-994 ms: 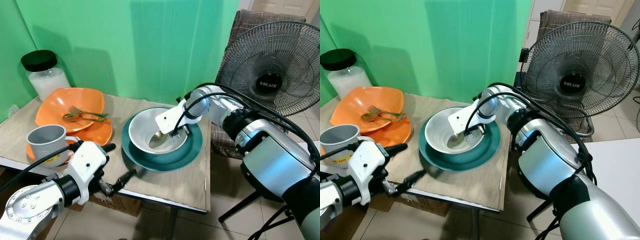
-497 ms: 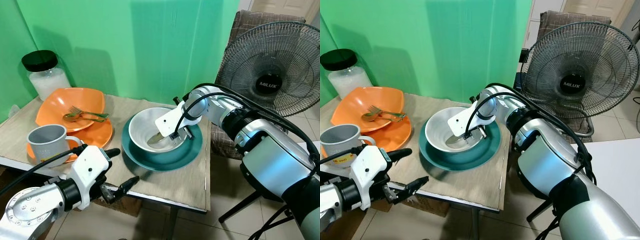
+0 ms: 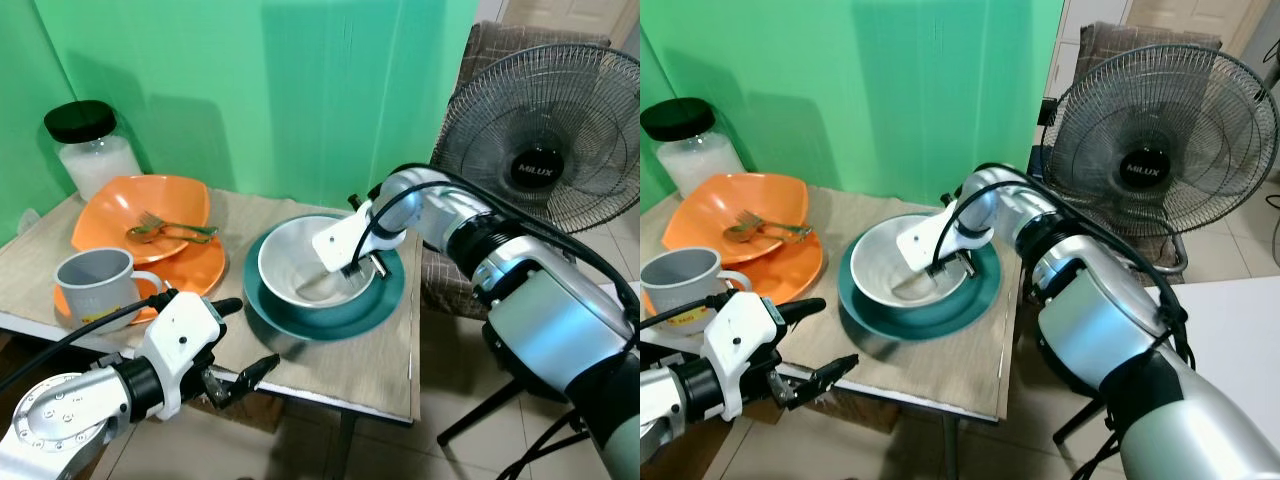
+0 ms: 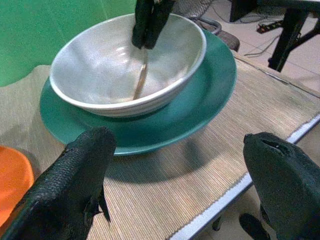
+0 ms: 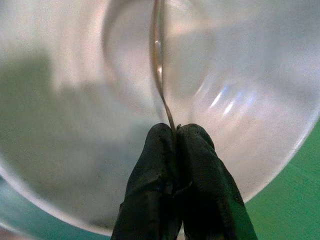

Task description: Setting the table

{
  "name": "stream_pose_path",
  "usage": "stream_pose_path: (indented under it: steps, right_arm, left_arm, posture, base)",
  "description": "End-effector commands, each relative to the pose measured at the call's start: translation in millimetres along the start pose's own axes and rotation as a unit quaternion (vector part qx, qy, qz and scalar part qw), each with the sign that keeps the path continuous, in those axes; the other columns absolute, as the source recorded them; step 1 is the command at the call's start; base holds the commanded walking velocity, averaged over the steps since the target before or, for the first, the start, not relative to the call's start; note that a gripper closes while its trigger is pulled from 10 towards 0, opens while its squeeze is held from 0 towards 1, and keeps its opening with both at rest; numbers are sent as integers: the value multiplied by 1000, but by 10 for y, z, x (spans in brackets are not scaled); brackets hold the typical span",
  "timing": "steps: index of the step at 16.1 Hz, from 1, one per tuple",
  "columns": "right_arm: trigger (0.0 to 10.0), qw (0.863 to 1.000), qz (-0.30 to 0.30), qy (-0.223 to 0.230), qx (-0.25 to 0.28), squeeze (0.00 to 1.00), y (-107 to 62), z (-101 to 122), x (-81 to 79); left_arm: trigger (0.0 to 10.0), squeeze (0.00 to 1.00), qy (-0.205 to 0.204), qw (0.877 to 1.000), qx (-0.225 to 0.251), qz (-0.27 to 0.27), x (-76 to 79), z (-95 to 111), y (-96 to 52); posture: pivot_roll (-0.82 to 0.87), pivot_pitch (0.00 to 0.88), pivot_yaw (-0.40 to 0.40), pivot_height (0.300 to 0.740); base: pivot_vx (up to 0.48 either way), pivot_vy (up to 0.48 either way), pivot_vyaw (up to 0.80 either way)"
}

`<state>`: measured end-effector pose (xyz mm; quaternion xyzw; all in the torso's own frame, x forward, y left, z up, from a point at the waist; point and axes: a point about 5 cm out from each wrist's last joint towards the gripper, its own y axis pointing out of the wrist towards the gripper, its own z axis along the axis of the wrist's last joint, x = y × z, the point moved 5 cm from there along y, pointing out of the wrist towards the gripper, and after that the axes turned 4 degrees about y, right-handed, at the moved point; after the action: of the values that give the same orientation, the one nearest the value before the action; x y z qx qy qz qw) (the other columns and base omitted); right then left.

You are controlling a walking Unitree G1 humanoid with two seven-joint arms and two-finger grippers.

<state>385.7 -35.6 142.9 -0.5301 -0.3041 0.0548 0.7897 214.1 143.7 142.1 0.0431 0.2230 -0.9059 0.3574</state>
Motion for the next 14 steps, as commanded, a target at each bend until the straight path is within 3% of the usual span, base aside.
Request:
stream_pose_path:
  steps: [1, 2, 3, 4, 7, 11, 12, 13, 14]
  right_arm:
    - [0, 999, -25, 12, 34, 0, -159, 96, 146]
    - [0, 996, -44, 33, 65, 0, -264, 132, 219]
    - [0, 978, -97, 93, 160, 0, -583, 192, 374]
    - [0, 973, -104, 105, 180, 0, -642, 190, 372]
    - [0, 965, -118, 126, 199, 0, -648, 129, 285]
    - [0, 962, -135, 130, 197, 0, -519, 170, 250]
    - [10000, 963, -136, 130, 193, 835, -453, 217, 260]
    - [10000, 963, -134, 135, 192, 835, -425, 235, 263]
    - [10000, 963, -125, 141, 192, 1000, -380, 258, 247]
  left_arm:
    - [10000, 0, 7, 1000, 12, 6, -4, 64, -12]
    - [10000, 0, 2, 1000, 20, 8, -4, 94, -16]
    - [10000, 0, -6, 999, 37, 11, -1, 170, -18]
    - [10000, 0, -6, 999, 37, 11, -2, 174, -13]
    - [10000, 0, -9, 999, 36, 3, 4, 157, 31]
    - [10000, 0, 1, 1000, 22, 6, -45, 113, 28]
    - [10000, 0, 5, 1000, 4, 12, -70, 40, -14]
    - [10000, 0, 7, 1000, -3, 15, -81, 11, -31]
    - [10000, 0, 7, 1000, -9, 17, -94, -18, -50]
  posture:
    - [-35, 0, -17, 740]
    - [-35, 0, -15, 740]
    - [-35, 0, -15, 740]
    - [-49, 0, 1, 740]
    - [-63, 0, 18, 740]
    - [-61, 0, 26, 740]
    - [-50, 0, 17, 740]
    - [-50, 0, 17, 740]
    - [-48, 0, 15, 740]
  base:
    - [0, 0, 0]
    - [0, 0, 0]
    - [0, 0, 0]
    - [0, 0, 0]
    - [0, 0, 0]
    - [0, 0, 0]
    - [0, 0, 0]
    - [0, 0, 0]
    - [0, 0, 0]
